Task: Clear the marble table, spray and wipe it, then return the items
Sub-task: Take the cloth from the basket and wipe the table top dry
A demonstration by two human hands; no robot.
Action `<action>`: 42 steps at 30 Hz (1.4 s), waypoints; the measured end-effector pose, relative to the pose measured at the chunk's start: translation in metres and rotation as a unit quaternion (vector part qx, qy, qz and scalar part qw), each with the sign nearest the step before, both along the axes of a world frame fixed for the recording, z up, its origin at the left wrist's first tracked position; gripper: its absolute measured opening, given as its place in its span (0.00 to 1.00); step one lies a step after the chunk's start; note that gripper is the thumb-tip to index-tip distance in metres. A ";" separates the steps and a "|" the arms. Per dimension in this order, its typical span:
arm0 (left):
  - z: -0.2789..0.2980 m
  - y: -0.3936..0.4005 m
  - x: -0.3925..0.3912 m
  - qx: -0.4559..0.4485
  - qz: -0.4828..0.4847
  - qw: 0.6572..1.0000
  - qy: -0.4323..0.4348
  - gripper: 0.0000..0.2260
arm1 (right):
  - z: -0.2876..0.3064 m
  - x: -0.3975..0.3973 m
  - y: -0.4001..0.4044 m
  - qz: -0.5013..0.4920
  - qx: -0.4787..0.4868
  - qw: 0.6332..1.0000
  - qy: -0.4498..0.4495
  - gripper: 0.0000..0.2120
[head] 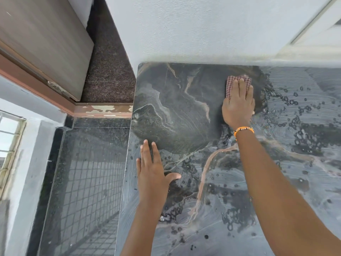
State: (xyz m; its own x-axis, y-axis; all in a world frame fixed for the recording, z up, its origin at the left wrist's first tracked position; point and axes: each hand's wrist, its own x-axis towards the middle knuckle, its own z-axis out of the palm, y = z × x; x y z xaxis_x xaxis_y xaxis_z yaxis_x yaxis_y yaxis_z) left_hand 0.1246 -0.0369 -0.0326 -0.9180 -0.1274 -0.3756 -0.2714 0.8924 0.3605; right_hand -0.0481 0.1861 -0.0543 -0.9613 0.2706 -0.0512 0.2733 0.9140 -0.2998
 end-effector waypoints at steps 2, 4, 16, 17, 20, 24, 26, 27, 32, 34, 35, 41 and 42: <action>-0.001 -0.001 0.000 0.013 0.000 1.000 0.004 0.51 | 0.000 0.018 -0.035 0.061 0.012 0.998 0.000 0.29; 0.000 -0.002 0.004 0.017 0.003 1.000 0.010 0.51 | 0.002 0.034 -0.078 0.150 0.001 0.989 0.000 0.30; 0.000 -0.013 0.056 -0.046 -0.013 0.998 -0.030 0.52 | -0.003 0.110 -0.078 0.402 -0.057 0.914 -0.008 0.27; 0.000 -0.013 0.057 -0.048 -0.019 0.998 -0.032 0.52 | -0.002 0.108 -0.059 0.356 -0.049 0.933 -0.008 0.27; -0.002 -0.015 0.058 -0.057 -0.025 0.998 -0.032 0.52 | 0.000 0.108 -0.008 0.226 -0.041 0.973 -0.013 0.26; -0.001 -0.015 0.057 -0.056 -0.028 0.998 -0.031 0.51 | -0.002 0.139 0.004 0.083 -0.020 0.996 -0.027 0.28; -0.002 -0.015 0.057 -0.048 -0.025 0.998 -0.025 0.51 | -0.001 0.157 -0.021 0.068 -0.016 0.997 -0.030 0.30; -0.002 -0.015 0.057 -0.043 -0.023 0.999 -0.022 0.51 | 0.000 0.163 -0.039 0.086 -0.020 0.996 -0.030 0.31; -0.008 -0.024 0.066 0.000 -0.018 1.000 0.023 0.52 | -0.002 0.158 -0.144 0.290 -0.011 0.956 -0.033 0.30; -0.009 -0.032 0.075 0.011 -0.019 0.999 0.034 0.52 | -0.001 0.131 -0.175 0.335 -0.009 0.941 -0.033 0.29; -0.009 -0.036 0.081 0.017 -0.015 0.999 0.034 0.52 | 0.001 0.117 -0.187 0.345 -0.003 0.938 -0.036 0.29; -0.004 -0.046 0.100 0.025 0.033 0.999 0.026 0.55 | 0.007 0.093 -0.201 0.417 0.006 0.908 -0.040 0.28; -0.003 -0.042 0.099 0.031 0.042 0.998 0.024 0.55 | 0.005 0.104 -0.193 0.447 0.000 0.894 -0.041 0.28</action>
State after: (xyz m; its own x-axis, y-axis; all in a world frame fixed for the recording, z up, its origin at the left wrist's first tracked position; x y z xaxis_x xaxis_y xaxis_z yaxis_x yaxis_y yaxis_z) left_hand 0.2239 -0.0788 -0.0359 -0.9223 -0.1817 -0.3411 -0.3247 0.8431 0.4286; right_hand 0.0559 -0.0070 -0.0491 -0.7868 -0.6031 -0.1312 -0.5448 0.7785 -0.3117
